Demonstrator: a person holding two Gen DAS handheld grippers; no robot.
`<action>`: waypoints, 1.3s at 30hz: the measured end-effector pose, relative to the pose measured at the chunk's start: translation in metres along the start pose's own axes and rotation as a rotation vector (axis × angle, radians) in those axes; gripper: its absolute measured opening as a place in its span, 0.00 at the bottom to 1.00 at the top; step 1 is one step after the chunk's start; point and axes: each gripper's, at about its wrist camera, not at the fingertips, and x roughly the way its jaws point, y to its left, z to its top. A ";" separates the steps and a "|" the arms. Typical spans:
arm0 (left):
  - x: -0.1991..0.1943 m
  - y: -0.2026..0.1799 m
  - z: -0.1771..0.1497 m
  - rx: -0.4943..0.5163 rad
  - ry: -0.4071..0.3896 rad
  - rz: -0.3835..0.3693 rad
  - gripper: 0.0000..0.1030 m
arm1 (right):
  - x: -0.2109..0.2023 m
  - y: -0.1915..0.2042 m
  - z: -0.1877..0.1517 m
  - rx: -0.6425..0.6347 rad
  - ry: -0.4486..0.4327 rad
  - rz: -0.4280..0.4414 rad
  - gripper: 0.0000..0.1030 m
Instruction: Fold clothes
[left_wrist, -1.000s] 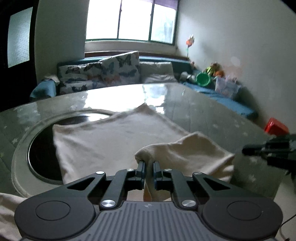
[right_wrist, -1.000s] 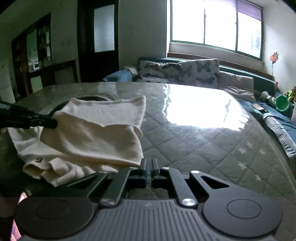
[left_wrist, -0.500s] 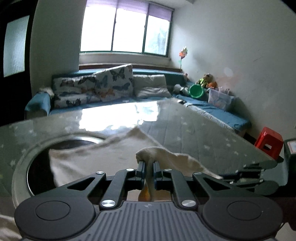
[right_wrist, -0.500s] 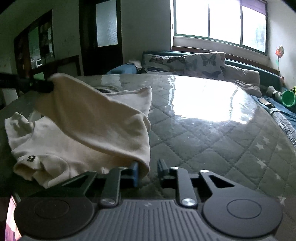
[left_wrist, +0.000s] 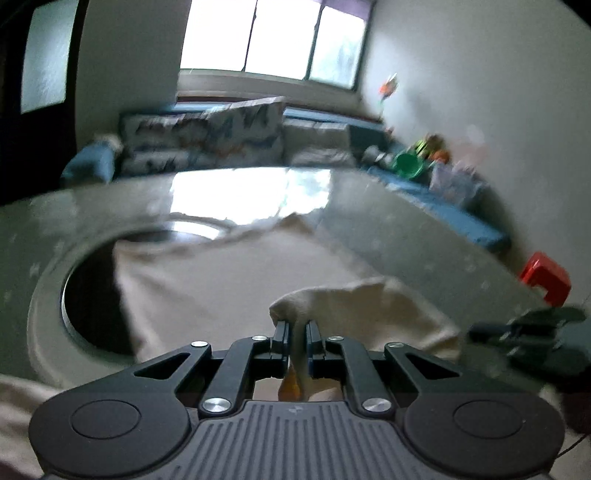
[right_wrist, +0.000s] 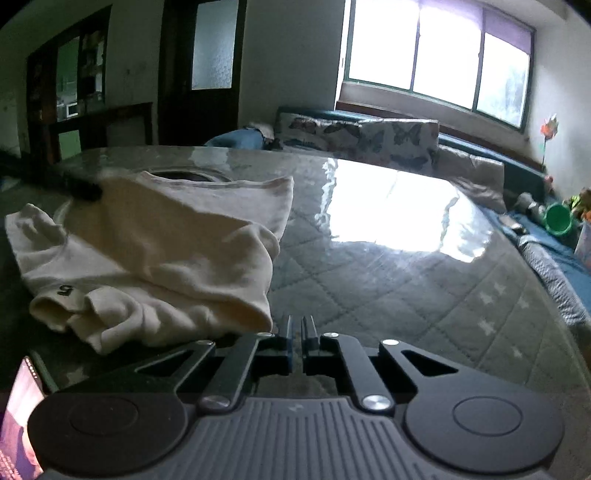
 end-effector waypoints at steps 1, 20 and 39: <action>0.004 0.003 -0.003 -0.008 0.017 0.007 0.10 | -0.001 -0.001 0.004 0.006 -0.003 0.008 0.05; 0.014 0.018 0.010 -0.046 0.020 0.009 0.11 | 0.016 -0.001 0.029 0.040 0.016 0.151 0.43; 0.018 0.030 -0.011 -0.083 0.088 0.028 0.45 | 0.017 -0.009 0.001 0.032 0.028 0.085 0.26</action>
